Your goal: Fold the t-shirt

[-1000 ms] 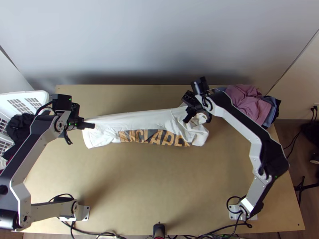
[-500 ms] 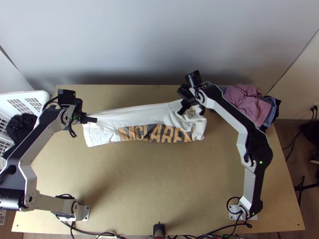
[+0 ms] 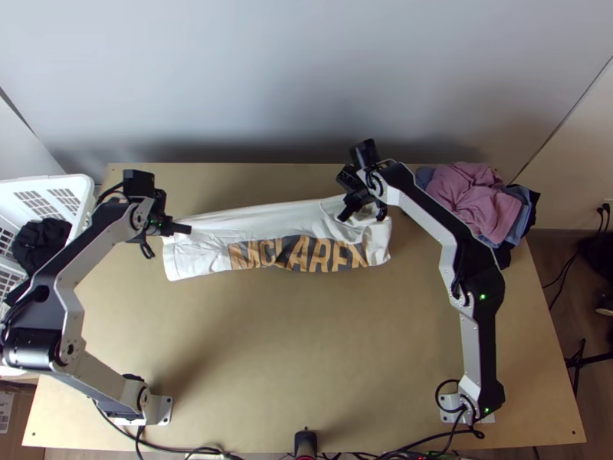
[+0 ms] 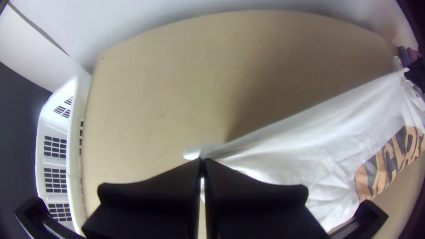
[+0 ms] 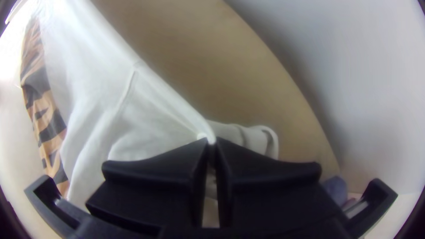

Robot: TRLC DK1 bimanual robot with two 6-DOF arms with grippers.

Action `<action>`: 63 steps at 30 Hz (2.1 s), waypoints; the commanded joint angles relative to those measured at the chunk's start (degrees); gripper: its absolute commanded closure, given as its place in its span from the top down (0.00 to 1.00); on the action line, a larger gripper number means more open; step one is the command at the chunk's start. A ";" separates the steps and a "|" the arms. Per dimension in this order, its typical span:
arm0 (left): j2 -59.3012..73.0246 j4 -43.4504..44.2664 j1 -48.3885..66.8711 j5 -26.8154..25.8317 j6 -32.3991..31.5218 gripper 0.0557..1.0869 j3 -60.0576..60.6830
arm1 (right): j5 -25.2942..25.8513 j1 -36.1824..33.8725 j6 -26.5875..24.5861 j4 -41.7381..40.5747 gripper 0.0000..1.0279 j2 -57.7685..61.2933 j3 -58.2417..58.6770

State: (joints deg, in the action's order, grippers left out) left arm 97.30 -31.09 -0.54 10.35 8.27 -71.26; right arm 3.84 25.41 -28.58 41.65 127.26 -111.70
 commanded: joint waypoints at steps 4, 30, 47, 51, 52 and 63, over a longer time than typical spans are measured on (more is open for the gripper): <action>4.74 -0.02 1.77 -0.07 0.08 0.03 -0.63 | 0.03 -0.18 1.42 0.45 0.03 1.85 0.52; -9.32 -20.50 3.00 -1.74 -3.44 0.86 -1.86 | -0.76 2.01 16.19 5.99 0.95 -17.93 1.05; 1.14 -29.20 2.38 -8.06 -14.43 0.85 -3.71 | -0.85 9.75 18.21 8.36 0.95 -31.11 18.45; 2.99 -27.18 1.24 -9.56 -16.36 0.85 -4.41 | -0.85 11.33 18.12 8.45 0.95 -33.31 21.70; 3.43 -26.56 1.06 -9.56 -16.71 0.85 -4.67 | -0.85 11.59 18.12 8.45 0.95 -33.83 22.40; 8.52 -21.99 2.12 -9.65 -19.26 0.85 -7.84 | -0.94 11.59 17.42 8.71 0.95 -36.03 24.95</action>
State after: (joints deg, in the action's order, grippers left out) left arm 102.43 -55.07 0.93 0.99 -9.47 -77.32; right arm 2.98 36.51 -10.74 50.13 92.62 -88.53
